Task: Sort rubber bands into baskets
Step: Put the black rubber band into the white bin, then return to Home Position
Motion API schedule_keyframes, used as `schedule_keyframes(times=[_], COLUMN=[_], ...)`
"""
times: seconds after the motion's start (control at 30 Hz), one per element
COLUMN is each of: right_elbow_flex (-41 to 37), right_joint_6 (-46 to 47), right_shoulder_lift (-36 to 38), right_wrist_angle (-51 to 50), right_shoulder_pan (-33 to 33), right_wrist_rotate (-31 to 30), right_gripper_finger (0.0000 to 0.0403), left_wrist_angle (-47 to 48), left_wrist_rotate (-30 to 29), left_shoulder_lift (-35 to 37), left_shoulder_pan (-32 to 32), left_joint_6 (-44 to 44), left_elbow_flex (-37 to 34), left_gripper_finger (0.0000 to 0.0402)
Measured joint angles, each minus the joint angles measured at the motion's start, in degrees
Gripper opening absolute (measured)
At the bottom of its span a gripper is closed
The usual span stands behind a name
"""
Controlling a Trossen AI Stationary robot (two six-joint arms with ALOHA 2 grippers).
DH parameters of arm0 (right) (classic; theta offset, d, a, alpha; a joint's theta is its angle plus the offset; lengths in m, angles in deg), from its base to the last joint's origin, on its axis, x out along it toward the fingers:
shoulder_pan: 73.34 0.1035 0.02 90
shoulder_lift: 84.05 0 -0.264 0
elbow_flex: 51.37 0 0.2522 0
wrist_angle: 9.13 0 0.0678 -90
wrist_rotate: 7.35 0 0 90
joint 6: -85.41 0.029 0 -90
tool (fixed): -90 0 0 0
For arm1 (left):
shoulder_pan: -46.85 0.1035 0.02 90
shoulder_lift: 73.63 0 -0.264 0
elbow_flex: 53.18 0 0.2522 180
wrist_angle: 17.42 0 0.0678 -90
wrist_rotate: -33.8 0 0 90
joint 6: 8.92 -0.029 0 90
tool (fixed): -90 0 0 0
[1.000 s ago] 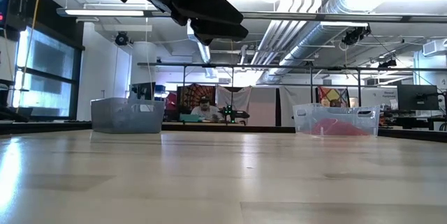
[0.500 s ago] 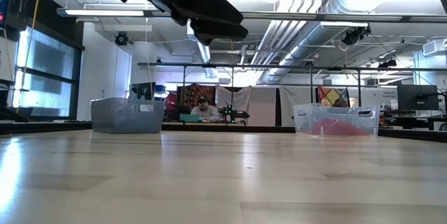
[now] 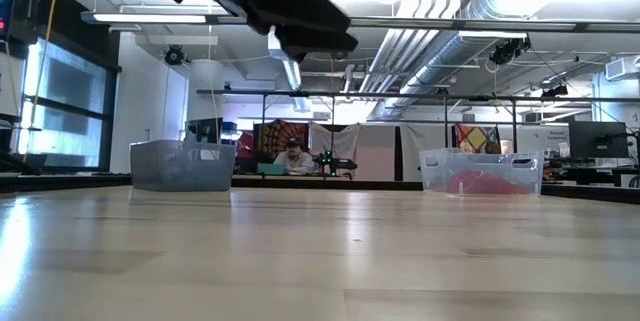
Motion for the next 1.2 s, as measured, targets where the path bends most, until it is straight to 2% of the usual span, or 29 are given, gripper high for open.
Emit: schedule_keyframes(times=[0.17,0.3,0.43,0.63,0.73,0.9,1.2], right_elbow_flex=[5.6,9.4,10.1,10.1,10.1,10.1,10.0], right_joint_6=[0.8,-1.6,-3.9,-15.3,-20.0,-31.6,-51.2], right_shoulder_lift=[0.0,0.0,0.2,2.4,5.6,10.5,14.6], right_wrist_angle=[-6.9,-9.7,-10.9,-10.8,-9.7,-3.2,4.0], right_shoulder_pan=[0.5,2.1,2.3,-0.3,-2.5,-6.2,-15.0], right_wrist_rotate=[-4.1,-8.5,-13.6,-23.6,-27.1,-29.5,-29.1], right_gripper_finger=[0.0140,0.0151,0.0122,0.0012,0.0013,0.0003,0.0000], left_wrist_angle=[-5.2,-8.3,-10.5,-13.6,-14.0,-14.0,-16.2], left_wrist_rotate=[-0.4,-0.4,-0.6,-3.7,-3.9,-3.8,-2.0], left_shoulder_lift=[0.0,0.0,-0.5,-1.3,-1.3,-1.3,-1.3], left_shoulder_pan=[0.0,0.0,0.3,1.9,3.3,4.7,6.1], left_joint_6=[-2.7,-3.6,-4.8,-7.6,-8.0,-8.0,-10.0], left_elbow_flex=[0.0,0.0,0.0,0.0,0.0,0.0,0.0], left_gripper_finger=[0.0163,0.0163,0.0152,0.0130,0.0122,0.0114,0.0100])
